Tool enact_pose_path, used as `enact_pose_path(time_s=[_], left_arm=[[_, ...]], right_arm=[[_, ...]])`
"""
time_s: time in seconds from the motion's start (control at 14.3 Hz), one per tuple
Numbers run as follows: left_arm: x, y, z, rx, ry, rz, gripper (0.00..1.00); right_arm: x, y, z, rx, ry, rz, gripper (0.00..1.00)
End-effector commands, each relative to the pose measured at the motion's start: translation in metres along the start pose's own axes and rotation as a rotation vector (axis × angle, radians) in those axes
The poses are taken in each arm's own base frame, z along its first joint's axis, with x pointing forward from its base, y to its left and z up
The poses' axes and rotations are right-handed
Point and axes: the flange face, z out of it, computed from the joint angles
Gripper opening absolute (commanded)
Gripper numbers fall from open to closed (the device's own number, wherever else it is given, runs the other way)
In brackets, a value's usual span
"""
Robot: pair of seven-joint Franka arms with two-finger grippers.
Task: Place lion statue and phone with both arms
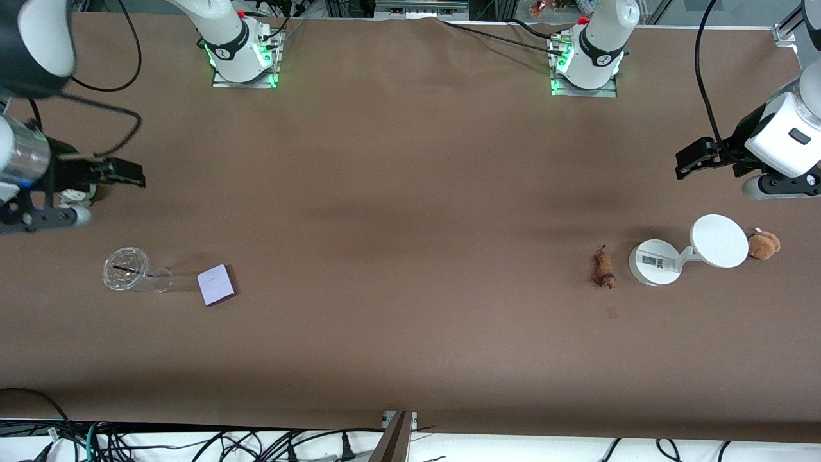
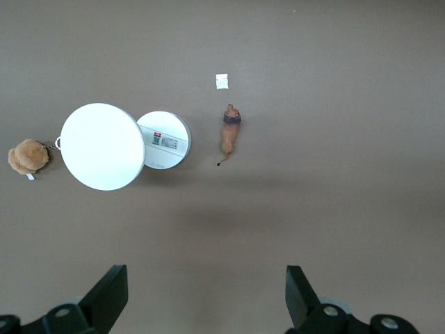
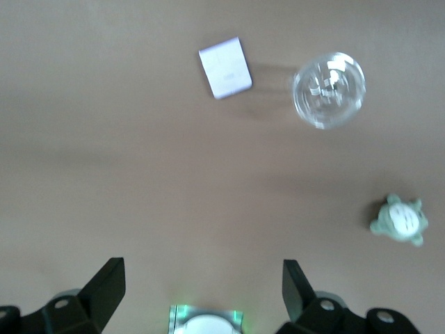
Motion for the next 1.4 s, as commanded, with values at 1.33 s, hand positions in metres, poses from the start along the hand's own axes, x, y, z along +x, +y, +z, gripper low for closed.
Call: enact_pose_path(time_s=[1.33], left_arm=[[0.003,0.002,-0.006,0.013,0.008,0.02,1.0]], right_arm=[[-0.103,0.06,0.016,0.04,0.136,0.091,1.0]])
